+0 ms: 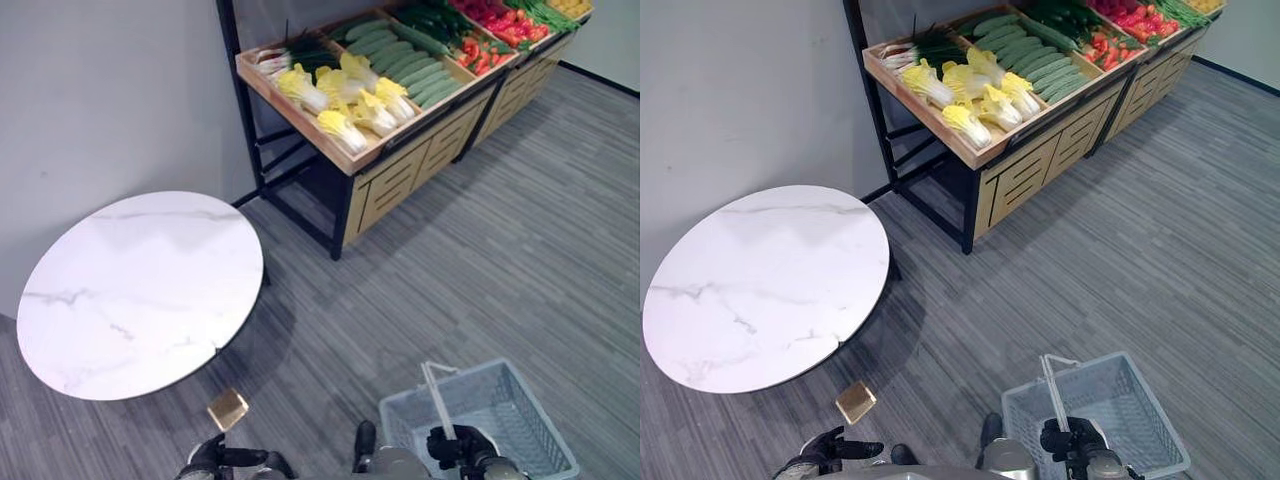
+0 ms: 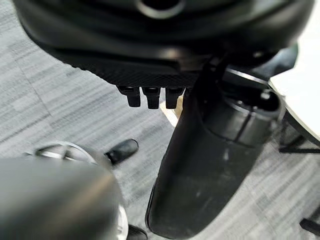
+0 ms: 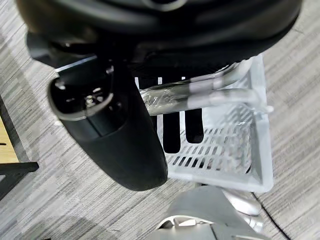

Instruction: Get the vegetables into the basket

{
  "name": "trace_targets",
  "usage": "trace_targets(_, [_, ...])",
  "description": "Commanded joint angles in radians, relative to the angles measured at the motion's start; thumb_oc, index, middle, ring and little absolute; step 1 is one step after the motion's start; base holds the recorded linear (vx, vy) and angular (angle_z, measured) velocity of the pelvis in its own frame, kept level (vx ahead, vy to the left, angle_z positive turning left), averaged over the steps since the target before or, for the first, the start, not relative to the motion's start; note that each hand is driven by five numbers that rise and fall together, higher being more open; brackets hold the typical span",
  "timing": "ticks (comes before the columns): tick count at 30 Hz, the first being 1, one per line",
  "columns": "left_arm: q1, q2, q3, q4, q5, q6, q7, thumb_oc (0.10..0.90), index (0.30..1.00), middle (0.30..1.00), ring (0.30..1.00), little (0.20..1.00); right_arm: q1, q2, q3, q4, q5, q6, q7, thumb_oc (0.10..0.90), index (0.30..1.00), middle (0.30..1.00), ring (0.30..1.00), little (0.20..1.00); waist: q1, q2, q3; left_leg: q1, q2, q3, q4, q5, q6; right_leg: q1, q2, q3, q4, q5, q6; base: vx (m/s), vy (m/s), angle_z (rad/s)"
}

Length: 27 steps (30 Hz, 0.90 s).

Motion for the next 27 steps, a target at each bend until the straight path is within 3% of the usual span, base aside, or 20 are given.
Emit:
trace_targets(1, [-0.066, 0.005, -0.008, 0.023, 0.012, -0.023, 0.008, 0.9, 1.0, 1.0, 1.0, 1.0, -0.057, 0.014, 0.027, -0.053, 0.03, -0.067, 0.019, 0.4, 0.3, 0.3, 0.3, 0.3, -0.005, -0.01, -0.018, 0.072, -0.094, -0.076, 0.002, -0.16, 0.031, -0.023, -0.029, 0.097, 0.063, -0.071, 0.082, 0.11, -0.174, 0.08])
trace_targets(4, [-0.068, 0.003, -0.006, 0.021, -0.008, -0.025, 0.014, 0.9, 1.0, 1.0, 1.0, 1.0, -0.06, 0.017, 0.043, -0.053, 0.027, -0.067, 0.018, 0.4, 0.3, 0.3, 0.3, 0.3, -0.005, -0.013, -0.014, 0.081, -0.076, -0.087, 0.003, -0.151, 0.016, -0.021, -0.013, 0.102, 0.09, -0.106, 0.064, 0.11, -0.219, 0.09])
trace_targets(7, [-0.078, 0.005, 0.005, 0.017, -0.045, -0.03, 0.027, 0.9, 1.0, 1.0, 1.0, 1.0, -0.073, 0.023, 0.072, -0.037, 0.026, -0.071, 0.019, 0.4, 0.3, 0.3, 0.3, 0.3, 0.002, -0.024, -0.005, 0.052, -0.039, -0.102, 0.1, -0.168, -0.009, -0.011, 0.005, 0.114, 0.099, -0.137, 0.037, 0.1, -0.257, 0.13])
trace_targets(10, [-0.094, 0.004, 0.002, 0.005, -0.078, -0.038, 0.033, 0.9, 1.0, 1.0, 1.0, 1.0, -0.087, 0.021, 0.106, -0.032, 0.016, -0.073, 0.023, 0.4, 0.3, 0.3, 0.3, 0.3, 0.021, -0.046, 0.028, -0.036, 0.019, -0.143, 0.324, -0.14, -0.049, 0.017, 0.023, 0.122, 0.095, -0.157, -0.002, 0.05, -0.232, 0.06])
trace_targets(11, [-0.104, 0.004, -0.003, -0.004, -0.086, -0.044, 0.032, 0.9, 1.0, 1.0, 1.0, 1.0, -0.089, 0.016, 0.117, -0.034, 0.007, -0.074, 0.025, 0.4, 0.3, 0.3, 0.3, 0.3, 0.038, -0.051, 0.045, -0.068, 0.021, -0.213, 0.386, -0.106, -0.061, 0.024, 0.03, 0.129, 0.102, -0.164, -0.015, 0.02, -0.147, -0.09])
trace_targets(12, [-0.113, 0.006, -0.01, -0.008, -0.087, -0.046, 0.034, 0.9, 1.0, 1.0, 1.0, 1.0, -0.093, 0.011, 0.121, -0.03, 0.001, -0.072, 0.024, 0.4, 0.3, 0.3, 0.3, 0.3, 0.043, -0.061, 0.05, -0.086, 0.002, -0.269, 0.362, -0.097, -0.048, 0.019, 0.026, 0.133, 0.098, -0.163, -0.021, 0.02, -0.035, -0.26])
trace_targets(13, [-0.114, 0.001, -0.02, -0.01, -0.089, -0.048, 0.033, 0.9, 1.0, 1.0, 1.0, 1.0, -0.091, 0.006, 0.119, -0.04, -0.001, -0.071, 0.026, 0.4, 0.3, 0.3, 0.3, 0.3, 0.041, -0.067, 0.048, -0.101, -0.033, -0.365, 0.283, -0.129, -0.033, 0.014, 0.013, 0.145, 0.1, -0.16, -0.01, 0.03, 0.056, -0.31])
trace_targets(15, [-0.111, -0.008, -0.035, -0.018, -0.082, -0.054, 0.038, 0.9, 1.0, 1.0, 1.0, 1.0, -0.093, -0.002, 0.121, -0.048, -0.017, -0.07, 0.026, 0.4, 0.3, 0.3, 0.3, 0.3, 0.049, -0.065, 0.044, -0.127, -0.073, -0.481, 0.235, -0.142, -0.024, 0.0, 0.004, 0.174, 0.115, -0.156, -0.004, 0.05, 0.116, -0.28])
trace_targets(17, [-0.103, -0.013, -0.038, -0.015, -0.086, -0.057, 0.036, 0.9, 1.0, 1.0, 1.0, 1.0, -0.1, -0.005, 0.114, -0.045, -0.023, -0.072, 0.026, 0.4, 0.3, 0.3, 0.3, 0.3, 0.047, -0.055, 0.047, -0.114, -0.079, -0.477, 0.239, -0.163, -0.008, -0.015, 0.002, 0.2, 0.146, -0.161, 0.001, 0.05, 0.194, -0.31])
trace_targets(22, [-0.093, -0.003, -0.057, -0.029, -0.041, -0.053, 0.02, 0.9, 1.0, 1.0, 1.0, 1.0, -0.113, 0.013, 0.078, -0.024, 0.001, -0.071, 0.019, 0.4, 0.3, 0.3, 0.3, 0.3, 0.047, -0.031, 0.049, -0.068, -0.098, -0.387, 0.196, -0.188, 0.041, -0.047, -0.019, 0.279, 0.154, -0.121, 0.041, 0.03, 0.26, -0.6])
trace_targets(27, [-0.084, 0.009, -0.045, -0.031, -0.037, -0.056, 0.023, 0.9, 1.0, 1.0, 1.0, 1.0, -0.128, 0.027, 0.075, 0.009, 0.017, -0.073, 0.018, 0.4, 0.3, 0.3, 0.3, 0.3, 0.058, -0.023, 0.062, -0.06, -0.109, -0.327, 0.214, -0.22, 0.068, -0.08, -0.017, 0.352, 0.162, -0.093, 0.064, -0.03, 0.21, -0.51])
